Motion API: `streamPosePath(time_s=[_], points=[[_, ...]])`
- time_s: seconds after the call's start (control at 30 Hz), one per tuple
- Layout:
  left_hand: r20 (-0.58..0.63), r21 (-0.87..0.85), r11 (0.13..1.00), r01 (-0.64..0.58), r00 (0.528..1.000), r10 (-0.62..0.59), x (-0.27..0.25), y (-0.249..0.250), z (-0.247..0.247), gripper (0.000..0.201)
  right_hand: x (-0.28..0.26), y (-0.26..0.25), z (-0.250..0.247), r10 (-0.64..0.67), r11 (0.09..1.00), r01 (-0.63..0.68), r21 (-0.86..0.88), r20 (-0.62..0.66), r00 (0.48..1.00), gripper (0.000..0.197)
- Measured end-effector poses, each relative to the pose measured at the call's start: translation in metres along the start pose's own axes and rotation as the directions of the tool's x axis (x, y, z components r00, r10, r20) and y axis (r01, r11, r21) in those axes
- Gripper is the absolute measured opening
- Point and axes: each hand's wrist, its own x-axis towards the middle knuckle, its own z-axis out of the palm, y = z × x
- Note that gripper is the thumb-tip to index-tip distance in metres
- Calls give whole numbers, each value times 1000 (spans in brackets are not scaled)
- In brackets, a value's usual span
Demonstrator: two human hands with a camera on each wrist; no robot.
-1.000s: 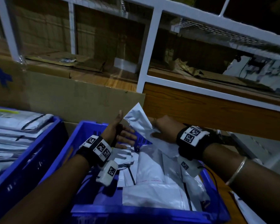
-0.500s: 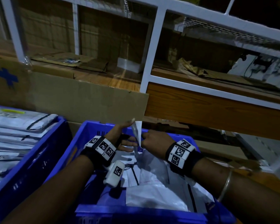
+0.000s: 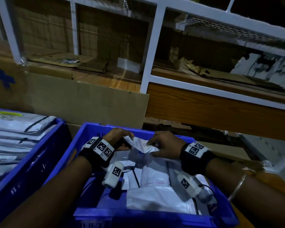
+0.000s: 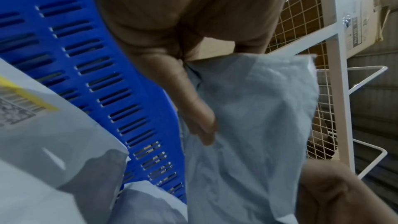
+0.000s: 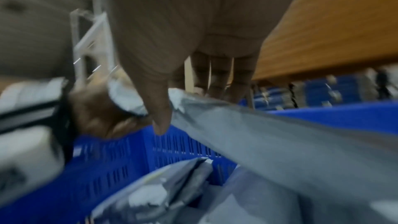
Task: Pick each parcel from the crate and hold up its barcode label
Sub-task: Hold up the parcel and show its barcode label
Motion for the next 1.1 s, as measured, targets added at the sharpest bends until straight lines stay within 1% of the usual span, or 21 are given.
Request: streamPosePath(time_s=[0.07, 0.1, 0.17, 0.23, 0.27, 0.33, 0.37, 0.43, 0.6, 0.67, 0.77, 0.87, 0.9, 0.93, 0.97, 1.0, 1.07, 1.1], points=[[-37, 56, 998, -28, 999, 30, 0, 2, -1, 18, -5, 6, -3, 71, 987, -68, 145, -12, 997, 39], [-47, 89, 995, -42, 998, 46, 1, 2, -3, 19, -7, 10, -3, 111, 974, -111, 199, 10, 994, 40], [-58, 97, 992, -82, 994, 88, 4, -1, -7, 21, -10, 20, 0, 158, 945, -172, 278, 73, 985, 41], [-78, 108, 986, -124, 988, 132, 8, -3, -10, 13, -12, 32, 7, 197, 924, -225, 308, 120, 973, 35], [-84, 113, 984, -140, 985, 150, 12, -5, -12, 13, -14, 39, 12, 225, 916, -253, 313, 122, 967, 30], [-74, 149, 979, -141, 985, 154, 16, -8, -15, 15, -17, 53, 20, 289, 892, -315, 325, 127, 949, 20], [-67, 181, 974, -138, 986, 152, 10, -6, -13, 20, -18, 59, 23, 317, 878, -346, 332, 139, 938, 20], [-58, 229, 964, -137, 986, 154, 7, -4, -14, 28, -20, 68, 25, 368, 854, -402, 329, 163, 915, 28], [-34, 266, 957, -115, 991, 129, 7, -5, -15, 28, -18, 77, 31, 450, 806, -509, 302, 246, 859, 51], [-35, 276, 955, -113, 991, 127, 9, -5, -15, 30, -15, 76, 35, 461, 793, -529, 301, 271, 845, 59], [-29, 306, 945, -115, 991, 130, 9, -5, -15, 30, -12, 71, 40, 475, 789, -546, 281, 286, 832, 63], [-11, 290, 948, -133, 990, 142, 10, -5, -17, 32, -13, 72, 42, 472, 767, -553, 326, 298, 830, 56], [-3, 281, 949, -143, 989, 150, 11, -5, -18, 33, -14, 73, 42, 446, 765, -534, 360, 303, 842, 63], [-1, 273, 949, -155, 987, 161, 12, -5, -19, 33, -15, 75, 41, 433, 759, -526, 384, 306, 848, 74], [1, 267, 949, -166, 985, 172, 11, -4, -19, 33, -16, 77, 40, 433, 746, -527, 407, 305, 848, 80], [-7, 255, 951, -175, 983, 183, 11, -3, -19, 34, -17, 79, 37, 436, 728, -528, 436, 300, 848, 73], [-10, 227, 954, -195, 979, 203, 10, -1, -19, 33, -18, 82, 32, 442, 659, -523, 540, 285, 851, 41], [-19, 216, 955, -202, 977, 211, 9, 1, -19, 32, -19, 84, 30, 437, 612, -505, 609, 272, 858, 36]])
